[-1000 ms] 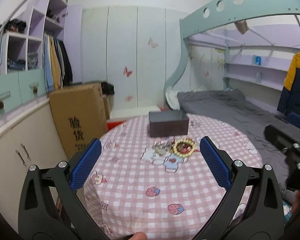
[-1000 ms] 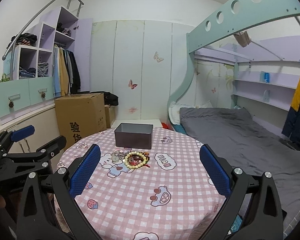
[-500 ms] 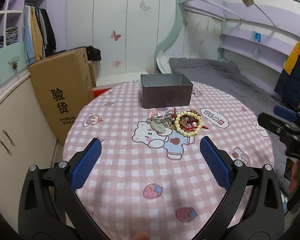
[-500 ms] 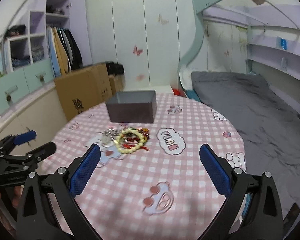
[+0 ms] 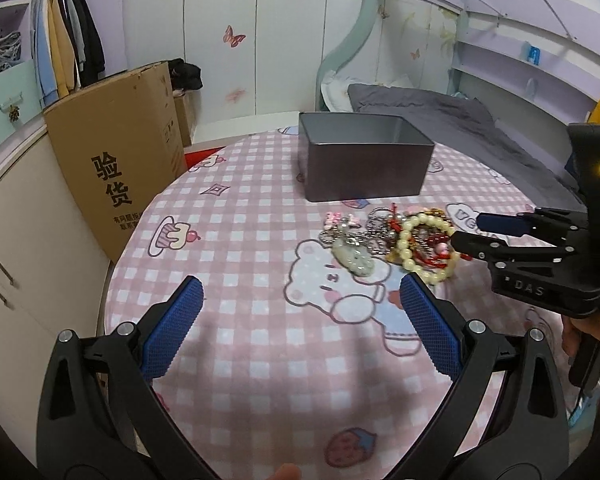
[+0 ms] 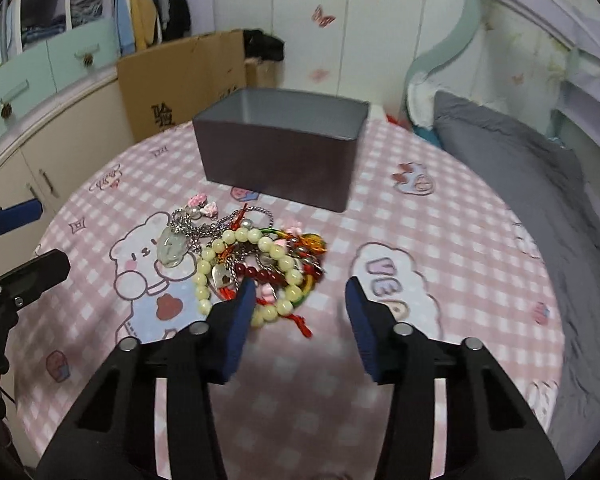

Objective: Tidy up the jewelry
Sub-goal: 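Reach the right gripper to the jewelry pile and grasp the cream bead bracelet, then drop the cream bead bracelet in the box while the left gripper drops the red string bracelet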

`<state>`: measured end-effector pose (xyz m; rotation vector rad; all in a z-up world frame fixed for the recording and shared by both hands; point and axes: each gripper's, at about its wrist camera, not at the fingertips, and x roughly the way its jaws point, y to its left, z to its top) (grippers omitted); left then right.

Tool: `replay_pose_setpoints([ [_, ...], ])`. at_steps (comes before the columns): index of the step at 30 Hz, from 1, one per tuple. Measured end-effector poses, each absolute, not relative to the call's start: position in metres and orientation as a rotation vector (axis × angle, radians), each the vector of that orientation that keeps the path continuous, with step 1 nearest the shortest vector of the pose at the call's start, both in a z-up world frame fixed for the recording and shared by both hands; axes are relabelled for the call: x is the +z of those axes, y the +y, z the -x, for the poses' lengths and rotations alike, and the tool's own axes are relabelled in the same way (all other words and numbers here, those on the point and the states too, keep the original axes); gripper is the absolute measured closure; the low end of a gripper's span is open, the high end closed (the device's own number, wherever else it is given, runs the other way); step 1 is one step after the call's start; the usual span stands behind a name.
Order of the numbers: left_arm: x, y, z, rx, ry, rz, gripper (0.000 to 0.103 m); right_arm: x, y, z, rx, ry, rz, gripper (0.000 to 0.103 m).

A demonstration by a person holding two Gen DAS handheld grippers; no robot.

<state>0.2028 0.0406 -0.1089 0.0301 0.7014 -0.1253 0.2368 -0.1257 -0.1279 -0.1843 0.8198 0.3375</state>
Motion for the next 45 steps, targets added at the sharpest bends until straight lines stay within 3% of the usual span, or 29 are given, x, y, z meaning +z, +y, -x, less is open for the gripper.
replay_pose_setpoints([
  [4,-0.114,0.044,-0.209,-0.134,0.717,-0.015,0.006,-0.133,-0.12,-0.247,0.369,0.842,0.205,0.076],
  [6,-0.117,0.045,-0.212,-0.142,0.723,-0.011,0.006,-0.131,-0.119,-0.245,0.379,0.839,0.209,0.09],
  [9,-0.118,0.043,-0.214,-0.152,0.727,-0.009,0.006,-0.128,-0.119,-0.243,0.386,0.835,0.22,0.095],
  [22,-0.116,0.016,-0.215,-0.274,0.724,-0.04,0.007,-0.083,-0.163,-0.204,0.408,0.731,0.112,0.095],
  [25,-0.119,0.002,-0.222,-0.316,0.752,-0.051,0.022,-0.09,-0.176,-0.204,0.386,0.749,0.092,0.095],
  [34,-0.129,-0.031,-0.266,-0.421,0.868,-0.045,0.055,-0.106,-0.19,-0.205,0.41,0.769,0.037,0.095],
  [41,-0.13,-0.035,-0.297,-0.429,0.904,-0.003,0.06,-0.114,-0.191,-0.213,0.435,0.772,0.02,0.095],
  [43,-0.134,-0.044,-0.302,-0.404,0.924,-0.057,0.068,-0.115,-0.192,-0.215,0.442,0.774,0.016,0.095],
  [45,-0.139,-0.049,-0.306,-0.392,0.938,-0.087,0.069,-0.115,-0.192,-0.216,0.447,0.771,0.014,0.095],
])
